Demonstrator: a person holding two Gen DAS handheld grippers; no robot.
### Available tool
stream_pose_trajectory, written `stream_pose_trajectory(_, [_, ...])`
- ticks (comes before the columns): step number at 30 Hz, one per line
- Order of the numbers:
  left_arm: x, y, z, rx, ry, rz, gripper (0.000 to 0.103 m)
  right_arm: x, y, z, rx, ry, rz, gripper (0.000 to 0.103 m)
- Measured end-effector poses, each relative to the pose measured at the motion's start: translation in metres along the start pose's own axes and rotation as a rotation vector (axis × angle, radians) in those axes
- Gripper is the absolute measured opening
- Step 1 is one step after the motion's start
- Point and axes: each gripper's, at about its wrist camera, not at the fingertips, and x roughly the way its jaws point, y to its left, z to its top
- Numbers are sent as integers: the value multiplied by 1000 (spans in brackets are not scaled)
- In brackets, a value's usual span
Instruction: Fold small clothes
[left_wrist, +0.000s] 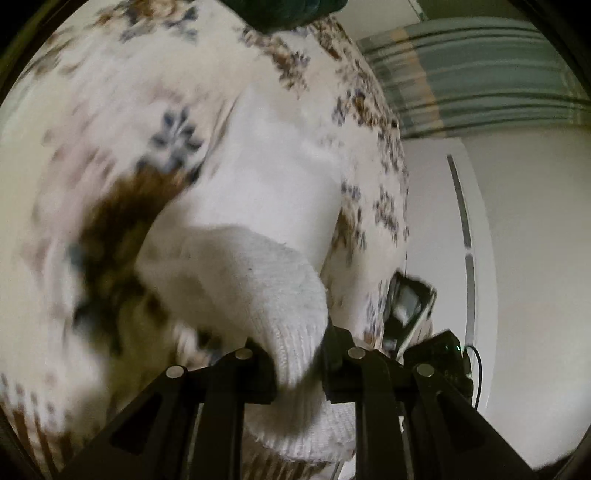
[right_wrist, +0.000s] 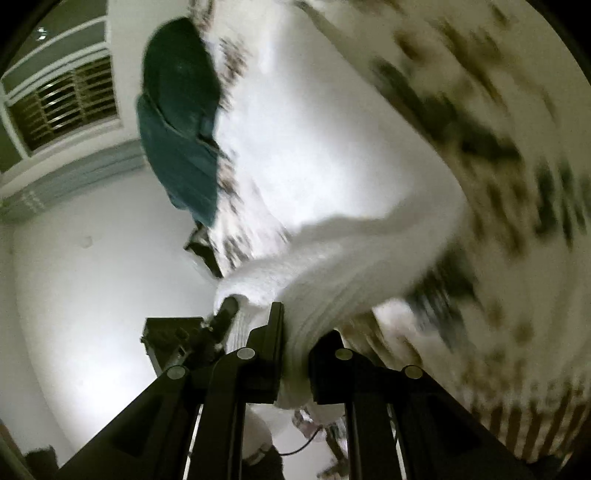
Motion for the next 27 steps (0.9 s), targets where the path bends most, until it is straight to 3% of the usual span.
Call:
stream_pose_trajectory(5, [32,-9,81,-5,-69,39,20,12,48,88,-19,-64,17,12])
stream_pose_trajectory(8, [61,-12,127,-2,-86,73,27,42,78,164,-30,-58,9,12])
stream_pose_trajectory(10, [73,-7,148,-29,-92,70,34,43,56,187,-32,-56,-5,12])
stream_pose_trajectory(11, [75,-3,157,-54,-103,62,42,51,64,215,-24,-56,-7,16])
stream_pose_trajectory(13, [70,2,167,-98,-144,26,45,49,54,236,-5,-72,-5,21])
stream_pose_trajectory(14, [62,4,169,-119,-180,-3,52,50,61,253,-1,-87,20,32])
stream_pose_trajectory(15, [52,6,170,-137,-213,-22,64,41,55,253,-2,-98,38,52])
stream_pose_trajectory(17, [34,12,168,-164,-282,-33,68,20,51,247,-34,-116,55,65])
stream_pose_trajectory(19, [26,14,164,-147,-309,21,70,2,49,240,-86,-123,34,65])
stream_pose_trajectory(21, [29,12,159,-78,-311,121,70,-6,43,227,-140,-138,-54,65])
stream_pose_trajectory(27, [98,1,165,205,-164,404,70,21,22,208,-328,-102,-286,65])
